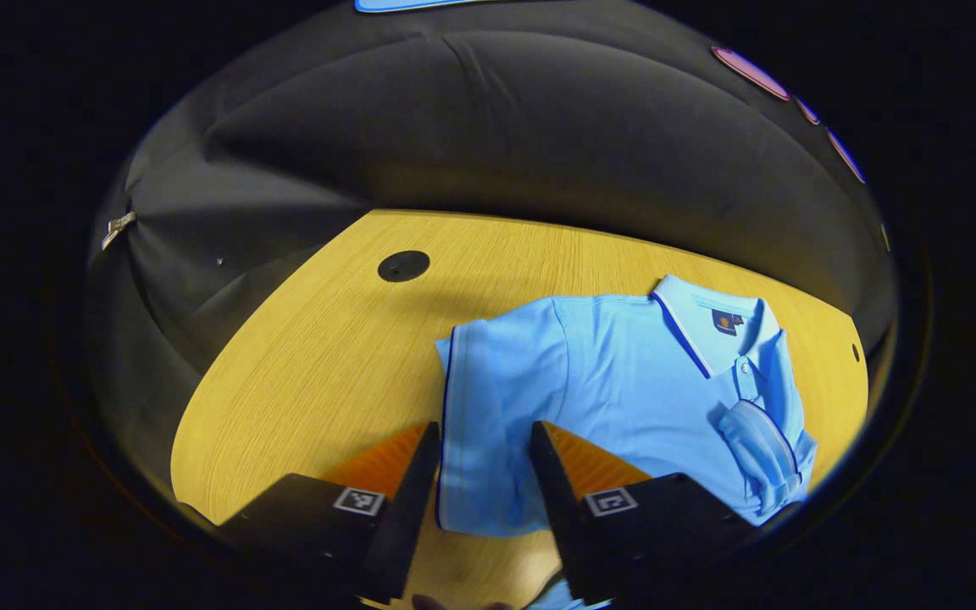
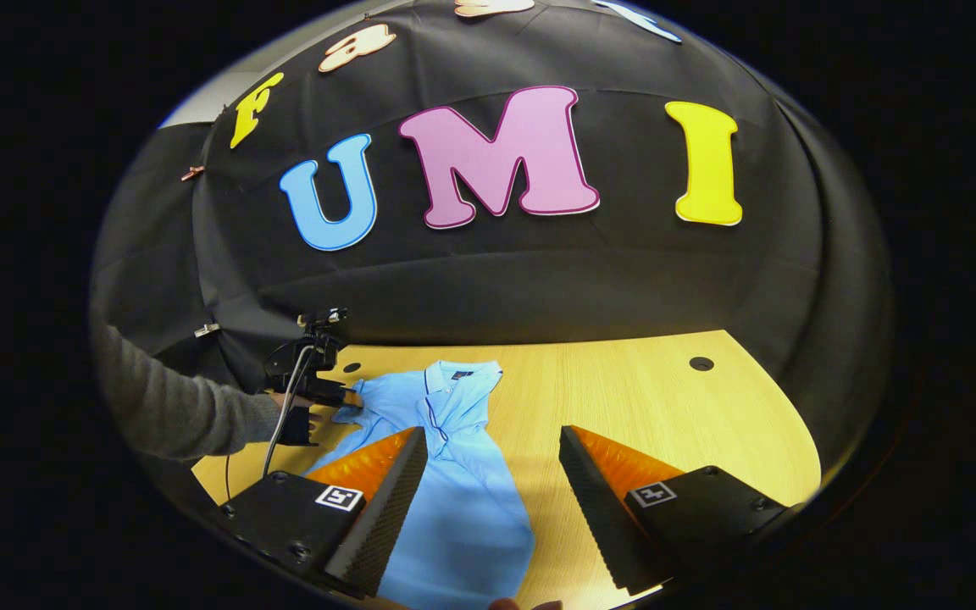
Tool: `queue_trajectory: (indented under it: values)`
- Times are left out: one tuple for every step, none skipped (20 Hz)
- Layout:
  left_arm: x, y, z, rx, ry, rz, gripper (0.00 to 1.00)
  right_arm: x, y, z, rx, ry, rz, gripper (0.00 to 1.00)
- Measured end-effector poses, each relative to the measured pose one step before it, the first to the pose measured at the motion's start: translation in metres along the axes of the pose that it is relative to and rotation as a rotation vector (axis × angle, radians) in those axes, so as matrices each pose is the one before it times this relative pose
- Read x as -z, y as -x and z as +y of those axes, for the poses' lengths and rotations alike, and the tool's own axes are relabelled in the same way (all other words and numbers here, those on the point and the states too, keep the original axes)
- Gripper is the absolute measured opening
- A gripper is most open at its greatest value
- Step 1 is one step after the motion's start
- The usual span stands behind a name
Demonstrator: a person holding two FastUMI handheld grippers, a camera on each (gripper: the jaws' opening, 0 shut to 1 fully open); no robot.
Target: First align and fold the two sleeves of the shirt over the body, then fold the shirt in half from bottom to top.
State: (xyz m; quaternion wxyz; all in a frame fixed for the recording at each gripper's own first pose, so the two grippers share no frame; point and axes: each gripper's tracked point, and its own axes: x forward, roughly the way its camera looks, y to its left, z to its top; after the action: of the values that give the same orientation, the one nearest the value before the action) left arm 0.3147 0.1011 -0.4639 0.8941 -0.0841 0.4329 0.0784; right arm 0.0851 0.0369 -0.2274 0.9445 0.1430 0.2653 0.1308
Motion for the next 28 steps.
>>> queue_trajectory:
  values:
    - [-0.00139,0.00028,-0.00262,0.00825,0.00202,0.00141,0.66,0.00190,-0.00019,-0.00172,0.00090,-0.00415,0.00272,0.98]
    - [-0.00064,0.00034,-0.00251,0.01448,0.00405,0.00187,0.49,0.00268,0.00196,-0.00149,0.00228,-0.00589,0.00620,0.98]
    - [0.00020,0.00083,-0.00341,0.01497,0.01357,0.00181,0.32,0.00233,0.00078,-0.00194,-0.00012,-0.00757,0.00521,0.98]
    - [-0.00063,0.00010,-0.00057,0.00790,0.02285,0.00518,0.14,0.00162,0.00166,-0.00203,0.00298,-0.00727,0.00357,0.98]
    - [-0.00020,0.00034,-0.00172,0.02025,0.03343,0.01258,0.10,0.00125,0.00080,0.00008,-0.00556,-0.00889,0.00733,0.98]
    - [-0.00031,0.00011,-0.00093,0.01510,0.04449,0.01133,0.07,0.00178,0.00206,-0.00034,0.00031,-0.00412,0.00288,0.98]
    - [-0.00208,0.00017,-0.00039,0.01766,0.04835,0.00540,0.07,0.00007,0.00147,-0.00196,0.00229,0.00258,-0.00297,0.98]
    - [0.00188,0.00076,0.00021,0.01367,0.02167,0.00268,0.06,-0.00204,0.00145,-0.00150,0.00099,0.00557,-0.00543,0.98]
    - [0.00133,-0.00011,-0.00055,0.00528,-0.00475,0.00671,0.06,-0.00101,0.00097,-0.00151,0.00269,0.00591,-0.00202,0.98]
    - [0.00089,0.00216,0.00144,-0.00075,-0.02349,0.00477,0.06,0.00095,0.00138,-0.00219,0.00020,0.00123,0.00109,0.98]
    - [-0.00001,0.00286,-0.00154,-0.00050,-0.02678,-0.00018,0.06,-0.00015,0.00244,-0.00143,0.00081,-0.00099,-0.00121,0.98]
    - [-0.00273,0.00213,-0.00501,0.00446,-0.02158,-0.01168,0.06,-0.00125,0.00012,-0.00185,0.00308,-0.00194,-0.00141,0.98]
    - [-0.00436,0.00269,-0.00719,0.01212,-0.01010,-0.01917,0.06,-0.00075,0.00043,-0.00154,0.00241,-0.00276,-0.00066,0.98]
    - [-0.00438,0.00388,-0.00824,0.01589,-0.00508,-0.02170,0.06,0.00027,0.00052,-0.00045,0.00309,-0.00310,-0.00070,0.98]
    - [-0.00624,0.00458,-0.00932,0.02032,-0.00378,-0.02334,0.06,-0.00052,0.00180,-0.00025,0.00019,-0.00376,-0.00168,0.98]
    - [-0.00511,0.00588,-0.01222,0.02641,-0.01276,-0.02133,0.06,-0.00135,0.00094,-0.00012,0.00104,-0.00018,-0.00276,0.98]
    - [-0.00346,0.00398,-0.01372,0.02607,-0.02030,-0.01765,0.06,0.00041,0.00104,0.00011,-0.00025,0.00063,-0.00148,0.98]
    - [-0.00220,0.00408,-0.01224,0.02347,-0.02488,-0.01446,0.06,0.00025,0.00074,-0.00027,0.00049,-0.00012,0.00005,0.98]
    - [-0.00464,0.00447,-0.01405,0.02935,-0.02910,-0.01588,0.06,0.00038,0.00078,0.00039,-0.00452,-0.00221,0.00179,0.98]
    - [-0.00212,0.00386,-0.01912,0.03682,-0.03041,-0.01955,0.06,0.00110,0.00152,0.00102,-0.00385,-0.00263,0.00557,0.98]
    - [-0.00142,0.00217,-0.01716,0.03811,-0.02256,-0.01057,0.06,0.00195,0.00165,0.00021,-0.00352,-0.00213,0.00632,0.98]
    - [0.00137,0.00225,-0.01593,0.03243,-0.02479,-0.00519,0.06,0.00132,0.00095,-0.00022,-0.00078,-0.00297,0.00323,0.98]
    - [0.00228,0.00153,-0.01421,0.02475,-0.02593,0.00117,0.06,0.00001,0.00179,0.00031,-0.00113,-0.00365,0.00120,0.98]
    - [0.00438,-0.00013,-0.01180,0.01818,-0.02388,0.00624,0.06,-0.00002,0.00091,-0.00051,0.00086,-0.00237,0.00013,0.98]
    - [0.00560,-0.00020,-0.01198,0.01870,-0.01933,0.01124,0.06,0.00109,0.00161,-0.00062,0.00018,-0.00241,0.00097,0.98]
    - [0.00580,-0.00167,-0.01035,0.01400,-0.01695,0.01646,0.06,0.00202,0.00046,-0.00063,0.00027,-0.00102,0.00176,0.98]
    - [0.00526,-0.00002,-0.00914,0.01129,-0.01813,0.01433,0.06,0.00144,0.00089,-0.00032,-0.00004,0.00020,0.00244,0.98]
    - [0.00423,-0.00048,-0.00913,0.00893,-0.01780,0.01225,0.06,0.00109,0.00054,-0.00096,0.00139,-0.00021,0.00224,0.98]
